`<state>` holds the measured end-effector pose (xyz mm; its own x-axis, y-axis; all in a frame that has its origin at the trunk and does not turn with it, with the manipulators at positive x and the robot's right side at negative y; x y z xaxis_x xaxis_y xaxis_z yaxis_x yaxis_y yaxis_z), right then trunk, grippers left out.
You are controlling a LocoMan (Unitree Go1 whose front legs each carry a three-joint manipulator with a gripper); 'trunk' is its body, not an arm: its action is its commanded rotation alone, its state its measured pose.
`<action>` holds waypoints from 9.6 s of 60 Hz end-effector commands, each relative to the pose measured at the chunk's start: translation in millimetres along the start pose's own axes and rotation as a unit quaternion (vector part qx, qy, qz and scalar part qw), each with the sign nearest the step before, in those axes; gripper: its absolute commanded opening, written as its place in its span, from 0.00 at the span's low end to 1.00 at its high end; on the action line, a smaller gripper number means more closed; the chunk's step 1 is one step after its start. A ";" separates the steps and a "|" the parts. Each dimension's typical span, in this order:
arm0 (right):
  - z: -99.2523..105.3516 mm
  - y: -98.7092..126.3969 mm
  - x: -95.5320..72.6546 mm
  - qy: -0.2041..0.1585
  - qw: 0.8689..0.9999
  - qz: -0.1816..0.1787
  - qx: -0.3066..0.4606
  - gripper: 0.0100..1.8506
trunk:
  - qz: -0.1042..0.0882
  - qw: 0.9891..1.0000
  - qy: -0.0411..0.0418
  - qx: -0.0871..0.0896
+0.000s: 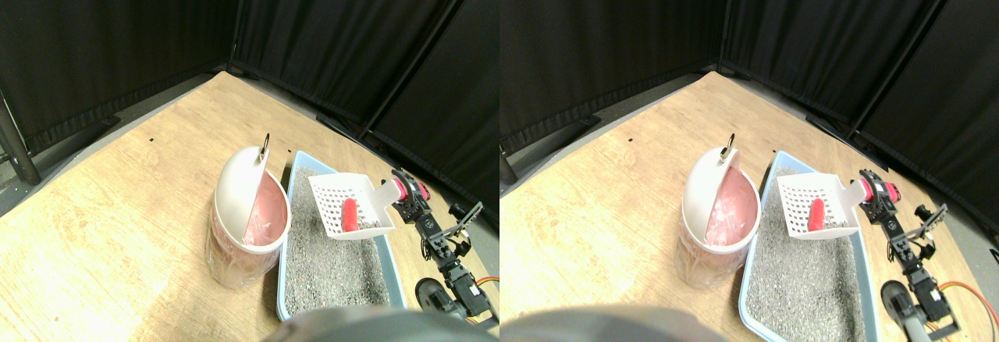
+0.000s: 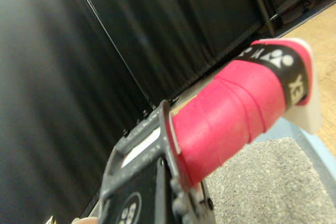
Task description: Scoop (unimanual)
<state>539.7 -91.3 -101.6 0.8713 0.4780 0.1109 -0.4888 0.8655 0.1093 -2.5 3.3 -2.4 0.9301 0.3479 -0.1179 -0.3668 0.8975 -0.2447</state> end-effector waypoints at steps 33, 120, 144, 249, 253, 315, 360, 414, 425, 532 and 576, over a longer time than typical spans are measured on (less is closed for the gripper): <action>10.9 35.8 12.2 0.002 0.999 0.043 0.003 0.02 | 0.038 0.999 -0.006 -0.005; 20.6 72.8 36.3 0.094 0.971 0.094 -0.197 0.02 | 0.038 0.999 -0.005 -0.011; 29.4 71.5 45.7 0.086 0.967 0.116 -0.210 0.02 | 0.042 0.999 -0.014 -0.016; 38.2 85.4 45.5 0.114 0.951 0.077 -0.276 0.15 | 0.044 0.999 -0.017 -0.023; 36.3 84.0 45.2 0.113 0.953 0.084 -0.270 0.14 | 0.044 0.999 -0.016 -0.022; 24.4 5.4 14.9 0.045 0.995 -0.060 -0.071 0.02 | -0.027 0.999 0.004 0.026; 3.7 -67.4 -33.4 -0.039 0.993 -0.106 -0.027 0.02 | -0.113 0.991 0.022 0.070; -51.7 -96.0 -67.0 0.005 0.985 -0.173 0.028 0.02 | -0.144 0.985 0.038 0.090; -61.7 -99.5 -69.6 0.032 0.983 -0.180 0.027 0.02 | -0.141 0.985 0.040 0.089; -27.1 -83.6 -135.0 -0.070 0.988 -0.137 0.006 0.02 | -0.170 0.979 0.049 0.102; -34.9 -72.8 -185.6 -0.058 0.982 -0.178 -0.036 0.02 | -0.199 0.970 0.064 0.122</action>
